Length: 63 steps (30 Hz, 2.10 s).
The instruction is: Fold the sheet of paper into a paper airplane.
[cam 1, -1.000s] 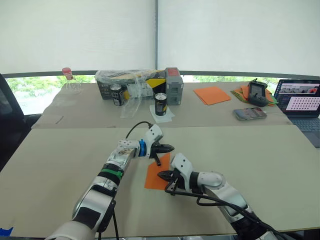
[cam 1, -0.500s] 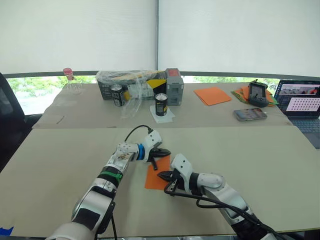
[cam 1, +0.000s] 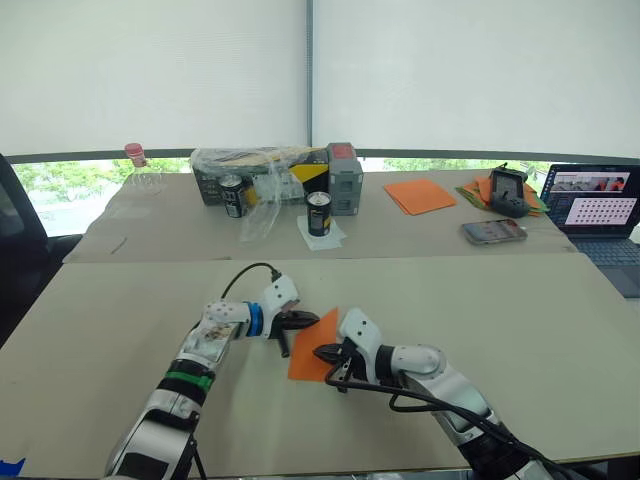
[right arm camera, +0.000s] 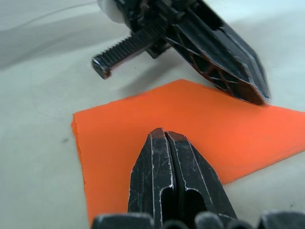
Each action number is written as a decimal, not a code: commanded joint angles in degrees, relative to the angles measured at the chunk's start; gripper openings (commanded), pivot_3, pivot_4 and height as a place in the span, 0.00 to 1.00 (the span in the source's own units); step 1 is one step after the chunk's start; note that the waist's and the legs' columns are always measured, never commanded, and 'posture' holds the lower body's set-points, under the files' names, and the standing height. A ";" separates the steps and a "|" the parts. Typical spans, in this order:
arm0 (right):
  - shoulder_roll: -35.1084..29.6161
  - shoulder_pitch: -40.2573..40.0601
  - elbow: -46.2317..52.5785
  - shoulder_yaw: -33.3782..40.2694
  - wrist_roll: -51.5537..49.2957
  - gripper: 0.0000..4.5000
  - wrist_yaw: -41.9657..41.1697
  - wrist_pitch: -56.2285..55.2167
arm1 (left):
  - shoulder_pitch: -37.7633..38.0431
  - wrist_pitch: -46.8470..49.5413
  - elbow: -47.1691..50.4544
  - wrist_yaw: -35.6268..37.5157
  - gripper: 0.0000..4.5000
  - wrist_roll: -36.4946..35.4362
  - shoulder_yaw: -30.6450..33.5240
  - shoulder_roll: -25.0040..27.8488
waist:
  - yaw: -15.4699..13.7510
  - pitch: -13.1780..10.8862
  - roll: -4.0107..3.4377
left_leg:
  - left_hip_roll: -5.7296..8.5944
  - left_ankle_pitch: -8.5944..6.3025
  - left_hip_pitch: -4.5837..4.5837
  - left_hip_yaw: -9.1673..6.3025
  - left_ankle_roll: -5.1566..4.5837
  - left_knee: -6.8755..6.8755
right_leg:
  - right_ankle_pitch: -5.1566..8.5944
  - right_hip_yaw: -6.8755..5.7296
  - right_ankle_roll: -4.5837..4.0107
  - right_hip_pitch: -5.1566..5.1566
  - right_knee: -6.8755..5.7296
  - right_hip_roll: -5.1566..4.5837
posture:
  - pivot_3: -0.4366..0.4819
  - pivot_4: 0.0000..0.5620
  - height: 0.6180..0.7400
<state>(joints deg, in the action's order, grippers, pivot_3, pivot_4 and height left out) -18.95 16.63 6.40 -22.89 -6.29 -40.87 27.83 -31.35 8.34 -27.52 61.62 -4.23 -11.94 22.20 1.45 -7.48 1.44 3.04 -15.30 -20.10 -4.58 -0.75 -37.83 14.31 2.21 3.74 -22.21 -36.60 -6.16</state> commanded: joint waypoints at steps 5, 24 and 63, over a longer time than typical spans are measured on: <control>-0.93 -1.34 -3.04 -1.28 1.53 0.00 -0.20 1.40 | 9.57 4.45 5.03 3.97 0.01 1.18 -3.07 6.76 | -0.06 0.09 -0.12 | -0.01 -0.02 0.02 0.00 0.02 0.00 | 0.01 0.01 -0.01 0.02 0.03 0.00 | 0.48 0.27 0.99; -6.07 3.97 10.32 5.24 -1.99 0.00 -3.22 4.27 | 13.92 12.93 16.40 5.07 0.01 -13.02 7.97 11.59 | 0.56 -0.26 -0.43 | -0.11 -0.13 -0.22 0.02 -0.02 0.09 | 0.02 0.01 -0.03 -0.14 0.37 -0.05 | 0.48 0.27 0.99; -23.54 -7.24 39.85 16.05 -12.23 0.00 -3.36 15.11 | -41.77 52.29 -32.09 27.94 0.72 -6.24 -18.33 -3.04 | -0.58 -1.00 0.57 | 0.17 -0.07 -2.33 0.01 0.03 -1.07 | -0.01 -0.13 0.00 -2.00 -0.45 -0.06 | 0.48 0.27 0.99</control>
<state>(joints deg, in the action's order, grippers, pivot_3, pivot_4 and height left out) -41.96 9.68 43.48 -8.34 -17.34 -44.75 43.05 -70.98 61.30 -59.09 88.03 -11.23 -31.10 19.30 0.87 -8.48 2.00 3.21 -15.37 -22.44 -4.57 -0.72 -38.91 14.30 2.08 3.74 -24.21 -37.05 -6.21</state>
